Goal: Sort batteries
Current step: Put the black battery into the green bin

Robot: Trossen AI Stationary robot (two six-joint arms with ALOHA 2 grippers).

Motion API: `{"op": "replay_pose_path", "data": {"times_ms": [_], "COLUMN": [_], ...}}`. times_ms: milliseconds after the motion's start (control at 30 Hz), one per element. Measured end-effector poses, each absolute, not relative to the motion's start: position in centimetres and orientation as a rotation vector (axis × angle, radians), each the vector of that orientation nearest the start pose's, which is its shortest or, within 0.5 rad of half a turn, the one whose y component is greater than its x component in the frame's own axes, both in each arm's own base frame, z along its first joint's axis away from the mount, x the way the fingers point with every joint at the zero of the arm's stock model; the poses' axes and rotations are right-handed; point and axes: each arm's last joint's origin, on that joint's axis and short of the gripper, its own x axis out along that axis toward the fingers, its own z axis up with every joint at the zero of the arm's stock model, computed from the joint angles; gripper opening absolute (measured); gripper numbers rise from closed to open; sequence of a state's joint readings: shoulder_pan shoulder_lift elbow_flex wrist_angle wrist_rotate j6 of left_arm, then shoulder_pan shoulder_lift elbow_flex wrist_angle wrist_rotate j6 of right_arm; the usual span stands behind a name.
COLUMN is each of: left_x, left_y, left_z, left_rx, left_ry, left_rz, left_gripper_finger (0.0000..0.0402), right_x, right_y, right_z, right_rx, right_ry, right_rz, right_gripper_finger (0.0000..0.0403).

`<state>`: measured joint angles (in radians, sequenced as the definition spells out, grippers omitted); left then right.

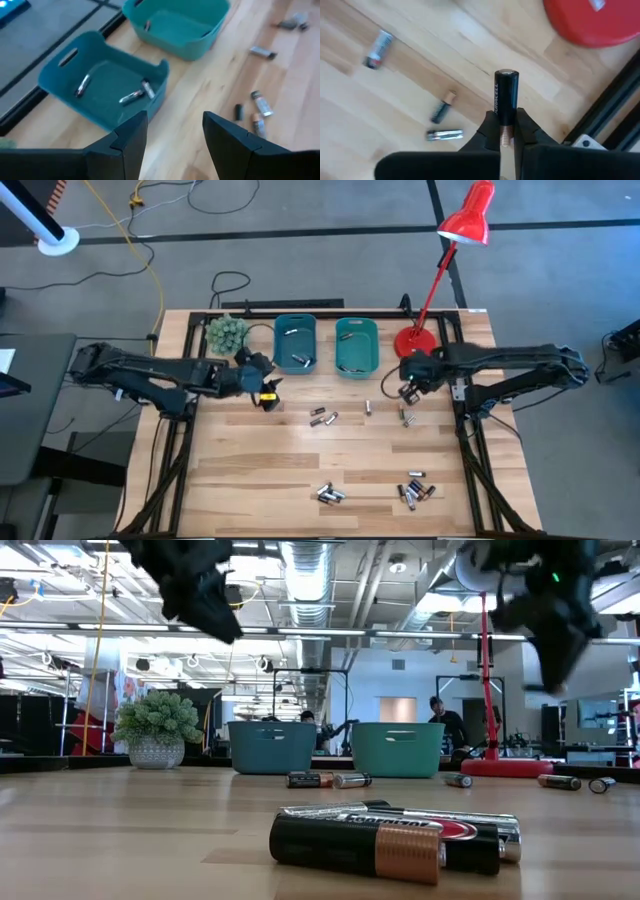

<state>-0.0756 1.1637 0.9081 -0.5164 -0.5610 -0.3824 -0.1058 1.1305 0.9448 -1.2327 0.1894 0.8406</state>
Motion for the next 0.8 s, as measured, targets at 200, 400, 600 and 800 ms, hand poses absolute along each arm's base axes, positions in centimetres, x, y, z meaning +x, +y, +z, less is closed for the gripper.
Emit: {"op": "replay_pose_path", "data": {"times_ms": [200, 400, 600, 800], "left_x": [23.5, 23.4, 23.0, 21.6], "left_y": [2.3, 3.9, 5.1, 5.5], "left_z": [24.9, 23.8, 23.8, 24.2], "left_rx": [-0.121, -0.129, -0.09, -0.071], "left_ry": [0.671, 0.652, 0.683, 0.728], "left_rz": [0.519, 0.447, 0.425, 0.431], "left_gripper_finger": [0.0184, 0.0175, 0.0174, 0.0174], "right_x": [20.5, 26.4, 32.3, 35.4], "right_y": [-5.1, -8.9, -13.6, -17.8], "right_z": [30.9, 32.1, 29.6, 23.5], "right_rx": [0.619, 0.545, 0.493, 0.541], "right_ry": [1.055, 1.08, 1.195, 1.369], "right_rz": [-0.826, -0.76, -0.707, -0.619], "right_gripper_finger": [0.0011, 0.0011, 0.0011, 0.0011]}}
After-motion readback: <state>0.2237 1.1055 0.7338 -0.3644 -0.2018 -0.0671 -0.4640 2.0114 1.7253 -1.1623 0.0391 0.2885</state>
